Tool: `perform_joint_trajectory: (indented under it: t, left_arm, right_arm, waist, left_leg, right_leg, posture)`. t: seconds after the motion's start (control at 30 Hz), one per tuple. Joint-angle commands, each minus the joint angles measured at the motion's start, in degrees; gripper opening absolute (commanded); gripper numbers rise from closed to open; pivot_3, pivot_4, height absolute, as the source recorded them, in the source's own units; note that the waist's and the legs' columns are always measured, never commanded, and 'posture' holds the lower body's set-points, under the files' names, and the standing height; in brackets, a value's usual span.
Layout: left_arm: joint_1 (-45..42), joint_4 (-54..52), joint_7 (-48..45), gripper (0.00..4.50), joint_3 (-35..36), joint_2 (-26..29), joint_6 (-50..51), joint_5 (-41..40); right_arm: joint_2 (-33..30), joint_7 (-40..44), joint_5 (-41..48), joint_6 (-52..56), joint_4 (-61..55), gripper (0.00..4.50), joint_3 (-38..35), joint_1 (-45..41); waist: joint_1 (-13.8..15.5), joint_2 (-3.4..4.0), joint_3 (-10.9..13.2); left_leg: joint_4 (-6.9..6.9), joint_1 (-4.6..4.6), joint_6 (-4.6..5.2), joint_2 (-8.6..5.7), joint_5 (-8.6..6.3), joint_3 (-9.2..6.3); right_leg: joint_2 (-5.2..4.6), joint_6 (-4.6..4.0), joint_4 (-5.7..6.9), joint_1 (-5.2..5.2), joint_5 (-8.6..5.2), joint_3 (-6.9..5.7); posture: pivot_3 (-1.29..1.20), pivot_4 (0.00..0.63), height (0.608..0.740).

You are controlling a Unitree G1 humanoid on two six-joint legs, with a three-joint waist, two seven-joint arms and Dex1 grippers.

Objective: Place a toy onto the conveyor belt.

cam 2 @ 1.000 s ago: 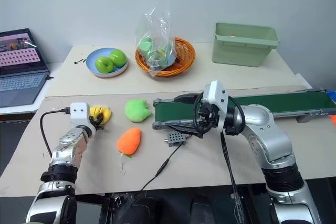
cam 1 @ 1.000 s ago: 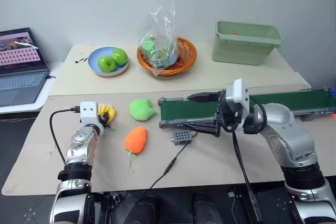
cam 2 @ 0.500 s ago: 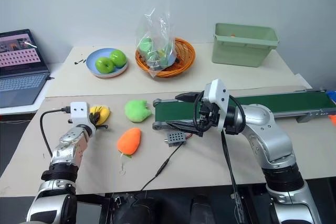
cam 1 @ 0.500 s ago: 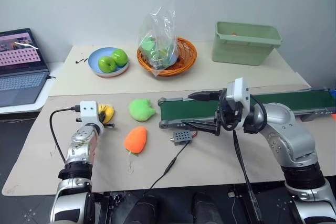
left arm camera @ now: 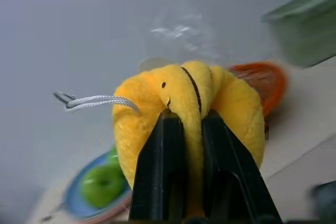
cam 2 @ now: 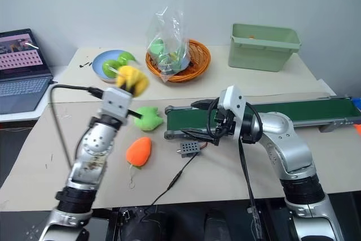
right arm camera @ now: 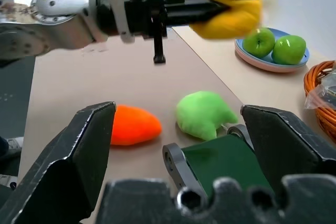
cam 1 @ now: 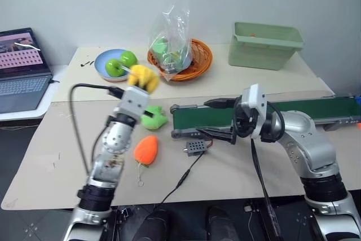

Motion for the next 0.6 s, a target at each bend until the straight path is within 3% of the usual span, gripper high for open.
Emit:
perform_joint_trajectory:
  t: [0.03,0.2,0.47,0.5,0.53,0.6]
  left_arm:
    - [0.1,1.1,-7.3,0.03,1.1,-3.3,12.0,-12.0]
    - [-3.9,10.5,-13.3,0.03,-2.1,-1.7,19.8,-12.3]
    - [-8.0,19.3,-17.1,0.03,-5.9,-1.0,15.0,-8.7]
    - [-8.3,19.7,-17.1,0.46,-5.9,-1.0,14.7,-8.6]
    - [-8.4,19.6,-17.4,0.46,-5.9,-0.9,14.6,-8.6]
    - [-8.4,19.2,-17.9,1.20,-6.0,-0.6,14.2,-8.2]
  right_arm:
    - [0.5,-1.4,0.5,-0.8,-1.2,4.50,-1.9,-0.1]
    - [0.3,-2.6,1.9,0.2,-3.8,4.50,-3.2,1.8]
    - [-0.2,-3.5,4.1,1.2,-6.4,4.50,-5.0,4.0]
    - [-0.2,-3.7,4.0,1.1,-6.3,4.50,-4.9,4.1]
    - [-0.2,-3.9,3.9,1.1,-6.2,4.50,-5.0,4.1]
    - [-0.1,-4.1,3.9,1.1,-6.1,4.50,-5.0,4.1]
  waist:
    - [-0.4,0.00,0.0]
    - [-0.6,-0.01,0.0]
    - [0.0,0.02,0.0]
    - [0.0,0.02,0.0]
    - [0.1,0.02,0.0]
    - [0.1,0.02,0.0]
  left_leg:
    - [-0.01,0.01,0.00,0.06,0.00,0.06]
    - [0.01,0.02,0.01,0.07,0.00,0.14]
    - [0.03,0.25,0.05,0.10,-0.03,0.16]
    - [0.03,0.31,0.06,0.09,-0.03,0.16]
    - [0.03,0.37,0.06,0.09,-0.03,0.16]
    - [0.01,0.54,0.09,0.10,-0.05,0.16]
  right_leg:
    - [0.04,0.00,-0.01,0.01,0.00,0.00]
    - [0.09,0.01,0.00,0.01,0.00,0.00]
    - [0.09,0.01,-0.08,0.27,0.00,0.05]
    - [0.09,0.02,-0.08,0.34,-0.01,0.06]
    - [0.09,0.08,-0.11,0.42,-0.05,0.06]
    - [0.09,0.32,-0.20,0.62,-0.19,0.05]
  posture:
    - [0.00,0.150,0.740]
    - [0.00,0.150,0.740]
    - [0.00,0.150,0.740]
    - [0.00,0.150,0.740]
    - [0.00,0.150,0.740]
    - [0.00,0.150,0.740]
